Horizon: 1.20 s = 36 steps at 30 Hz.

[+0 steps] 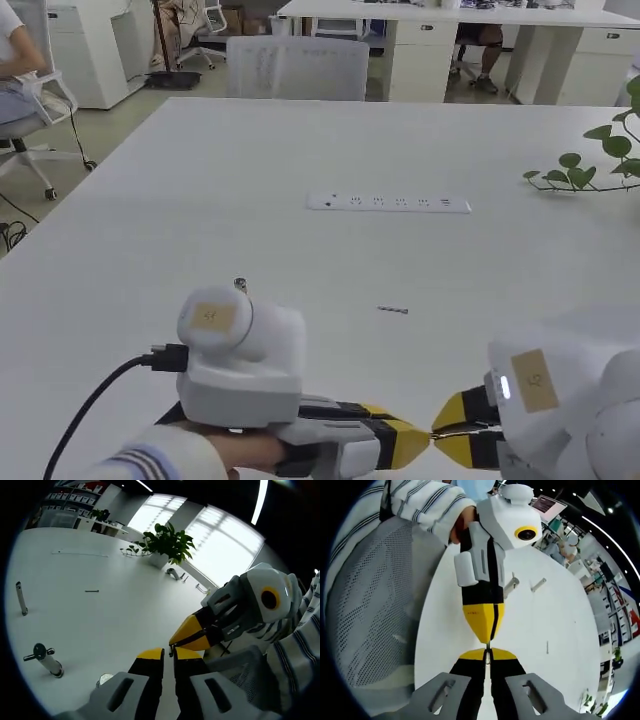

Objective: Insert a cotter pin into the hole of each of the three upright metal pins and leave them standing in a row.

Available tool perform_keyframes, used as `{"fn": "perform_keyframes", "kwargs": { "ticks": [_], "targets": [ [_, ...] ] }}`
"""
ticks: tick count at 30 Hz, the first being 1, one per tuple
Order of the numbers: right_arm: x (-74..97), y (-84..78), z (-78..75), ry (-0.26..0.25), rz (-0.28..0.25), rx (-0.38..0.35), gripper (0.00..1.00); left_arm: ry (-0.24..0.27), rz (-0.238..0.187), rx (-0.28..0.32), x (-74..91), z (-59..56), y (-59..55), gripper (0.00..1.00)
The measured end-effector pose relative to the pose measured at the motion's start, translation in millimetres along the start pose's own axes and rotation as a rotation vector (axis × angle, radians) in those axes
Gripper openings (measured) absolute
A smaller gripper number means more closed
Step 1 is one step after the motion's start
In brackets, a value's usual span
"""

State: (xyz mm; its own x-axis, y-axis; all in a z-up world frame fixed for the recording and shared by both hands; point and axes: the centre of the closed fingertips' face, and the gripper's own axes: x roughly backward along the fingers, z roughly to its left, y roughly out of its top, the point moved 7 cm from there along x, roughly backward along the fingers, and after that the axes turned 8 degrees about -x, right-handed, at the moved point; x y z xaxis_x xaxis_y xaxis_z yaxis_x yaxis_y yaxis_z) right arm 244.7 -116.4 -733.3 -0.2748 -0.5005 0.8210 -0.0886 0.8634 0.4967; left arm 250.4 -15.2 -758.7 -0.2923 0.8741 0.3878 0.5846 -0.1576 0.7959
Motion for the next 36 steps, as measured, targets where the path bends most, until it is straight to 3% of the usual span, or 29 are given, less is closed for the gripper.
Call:
{"fn": "perform_keyframes", "kwargs": {
  "ticks": [22, 36],
  "targets": [
    [1.2, 2.5, 0.9, -0.001, -0.007, 0.004, 0.03, -0.025, -0.003, 0.06, 2.1, -2.1, 0.3, 0.01],
    [2.2, 2.2, 0.6, -0.005, -0.014, 0.023, 0.03, -0.018, -0.004, 0.015, 2.0, -3.2, 1.3, 0.01]
  ]
}}
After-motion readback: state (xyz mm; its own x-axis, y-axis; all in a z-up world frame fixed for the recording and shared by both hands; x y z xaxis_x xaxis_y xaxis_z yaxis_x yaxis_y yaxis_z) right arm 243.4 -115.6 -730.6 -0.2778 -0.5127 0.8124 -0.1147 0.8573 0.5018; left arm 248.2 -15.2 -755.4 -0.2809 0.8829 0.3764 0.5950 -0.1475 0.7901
